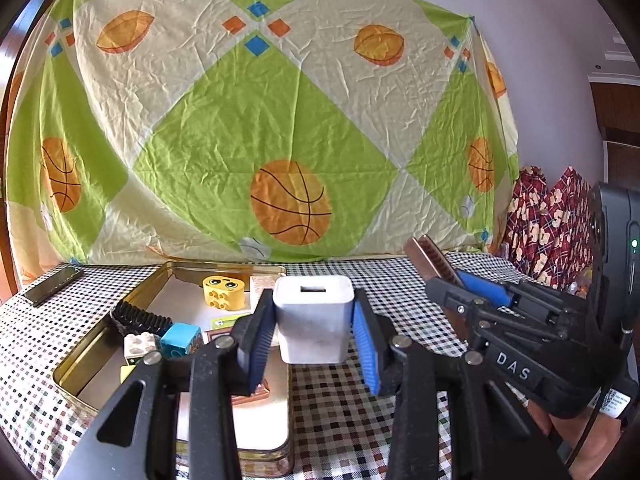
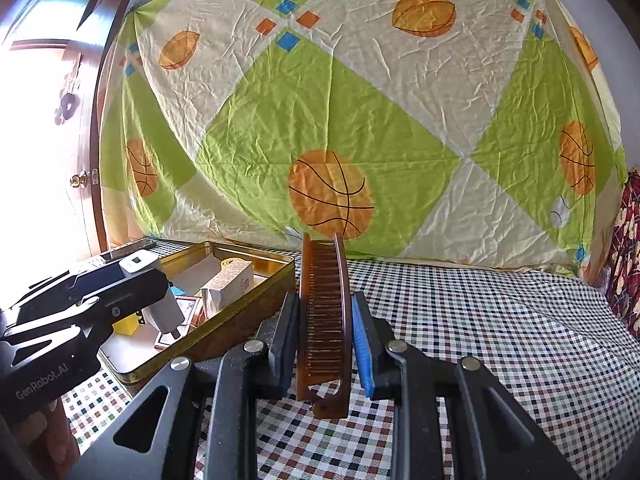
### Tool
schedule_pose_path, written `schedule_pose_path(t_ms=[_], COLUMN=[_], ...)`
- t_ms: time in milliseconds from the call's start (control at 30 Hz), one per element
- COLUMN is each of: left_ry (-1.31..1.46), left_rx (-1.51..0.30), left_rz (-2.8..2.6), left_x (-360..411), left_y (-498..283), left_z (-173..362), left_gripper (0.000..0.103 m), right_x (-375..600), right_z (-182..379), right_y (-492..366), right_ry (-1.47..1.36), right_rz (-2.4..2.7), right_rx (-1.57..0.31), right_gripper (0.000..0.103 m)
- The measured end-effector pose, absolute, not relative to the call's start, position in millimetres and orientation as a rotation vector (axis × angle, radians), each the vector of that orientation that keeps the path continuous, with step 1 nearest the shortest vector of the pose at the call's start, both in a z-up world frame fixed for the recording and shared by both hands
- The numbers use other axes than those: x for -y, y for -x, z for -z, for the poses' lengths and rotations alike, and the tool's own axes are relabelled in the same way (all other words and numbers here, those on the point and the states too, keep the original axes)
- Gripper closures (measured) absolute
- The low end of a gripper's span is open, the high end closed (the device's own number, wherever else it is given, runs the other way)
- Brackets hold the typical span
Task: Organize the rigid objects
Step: 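Carry the white plug and brown comb toward the gold tin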
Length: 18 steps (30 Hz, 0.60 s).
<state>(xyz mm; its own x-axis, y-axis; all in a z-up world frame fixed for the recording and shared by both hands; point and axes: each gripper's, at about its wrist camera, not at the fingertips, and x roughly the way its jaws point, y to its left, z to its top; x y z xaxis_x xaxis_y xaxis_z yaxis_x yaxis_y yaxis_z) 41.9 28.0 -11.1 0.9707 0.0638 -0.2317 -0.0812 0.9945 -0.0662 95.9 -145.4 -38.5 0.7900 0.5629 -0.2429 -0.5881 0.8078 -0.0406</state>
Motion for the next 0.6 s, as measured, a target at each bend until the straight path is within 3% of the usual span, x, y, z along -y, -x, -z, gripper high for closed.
schedule_pose_path(t_ms=[600], left_ry=[0.122], left_rx=[-0.209], left_rz=[-0.091], left_x=[-63], left_y=[-25], left_z=[3], left_gripper=[0.066], right_x=[99], right_z=[37], right_y=[-84], right_ry=[0.165], right_rz=[-0.698], right_rx=[-0.246], right_gripper=[0.076])
